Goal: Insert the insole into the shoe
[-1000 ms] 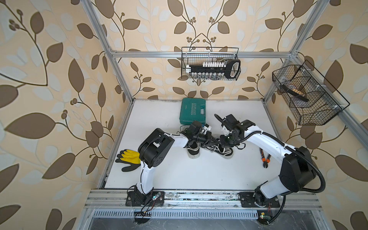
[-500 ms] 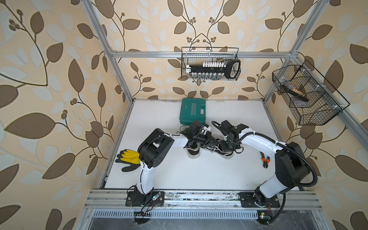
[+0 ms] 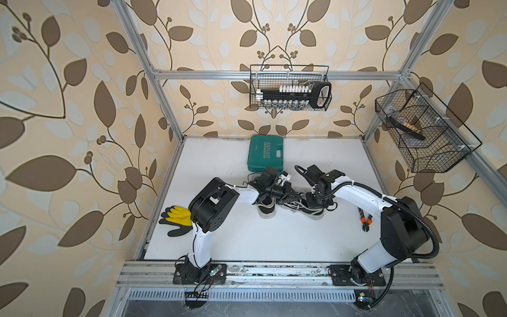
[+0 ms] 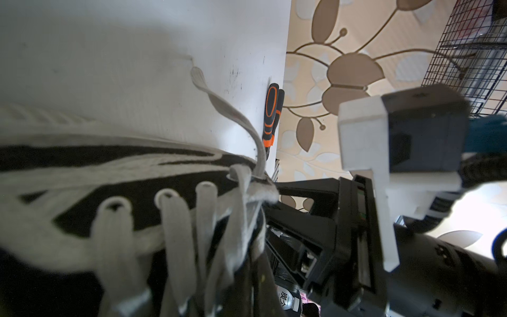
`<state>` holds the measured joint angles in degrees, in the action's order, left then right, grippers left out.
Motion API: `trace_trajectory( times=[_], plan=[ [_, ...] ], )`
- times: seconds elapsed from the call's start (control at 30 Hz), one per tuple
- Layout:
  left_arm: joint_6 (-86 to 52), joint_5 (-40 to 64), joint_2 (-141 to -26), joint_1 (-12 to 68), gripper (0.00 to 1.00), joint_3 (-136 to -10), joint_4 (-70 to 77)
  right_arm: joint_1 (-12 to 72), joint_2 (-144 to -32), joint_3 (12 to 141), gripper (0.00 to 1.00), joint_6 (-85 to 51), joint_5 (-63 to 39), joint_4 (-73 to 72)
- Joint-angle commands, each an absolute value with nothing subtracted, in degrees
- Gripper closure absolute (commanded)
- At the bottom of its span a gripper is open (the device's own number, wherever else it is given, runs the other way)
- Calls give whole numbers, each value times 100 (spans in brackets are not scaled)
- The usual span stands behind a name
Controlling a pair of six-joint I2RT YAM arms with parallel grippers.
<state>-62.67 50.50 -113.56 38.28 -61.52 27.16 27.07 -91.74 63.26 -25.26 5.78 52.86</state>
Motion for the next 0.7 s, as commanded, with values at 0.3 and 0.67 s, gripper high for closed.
trace_trajectory(
  times=[0.3, 0.67],
  plan=[
    [-6012, 5071, -10960, 3878, 100, -6016, 2583, 3037, -8715, 6105, 100, -1854, 1154, 4415],
    [-5984, 5076, -11083, 3891, 100, -5915, 2622, 3142, -7549, 5031, 100, -1290, 1365, 2774]
  ],
)
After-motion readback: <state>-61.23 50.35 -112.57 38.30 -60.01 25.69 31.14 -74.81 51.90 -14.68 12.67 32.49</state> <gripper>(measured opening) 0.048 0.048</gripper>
